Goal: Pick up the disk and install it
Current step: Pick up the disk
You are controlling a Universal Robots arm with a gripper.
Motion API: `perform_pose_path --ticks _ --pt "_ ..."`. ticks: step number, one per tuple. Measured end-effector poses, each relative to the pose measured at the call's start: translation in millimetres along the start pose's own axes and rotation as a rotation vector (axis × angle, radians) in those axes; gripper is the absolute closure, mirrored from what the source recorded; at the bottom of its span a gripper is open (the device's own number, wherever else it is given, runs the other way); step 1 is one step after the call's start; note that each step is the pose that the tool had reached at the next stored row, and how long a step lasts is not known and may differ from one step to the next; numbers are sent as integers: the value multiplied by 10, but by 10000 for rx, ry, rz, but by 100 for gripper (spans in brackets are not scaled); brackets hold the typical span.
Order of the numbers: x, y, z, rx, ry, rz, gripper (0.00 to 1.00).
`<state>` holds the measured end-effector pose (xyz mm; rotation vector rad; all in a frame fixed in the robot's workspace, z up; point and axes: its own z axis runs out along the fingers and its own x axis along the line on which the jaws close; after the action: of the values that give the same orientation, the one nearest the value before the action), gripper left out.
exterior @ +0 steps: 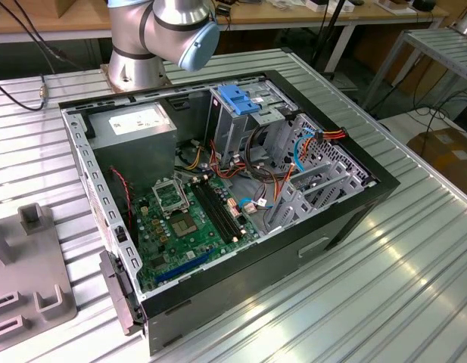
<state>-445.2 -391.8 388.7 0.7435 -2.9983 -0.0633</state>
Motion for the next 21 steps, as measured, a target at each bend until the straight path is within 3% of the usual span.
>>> perform_pose_path --ticks 19,21 --pt "0 0 0 99 128 -2437 90" --pt "0 0 0 117 152 -2893 90"
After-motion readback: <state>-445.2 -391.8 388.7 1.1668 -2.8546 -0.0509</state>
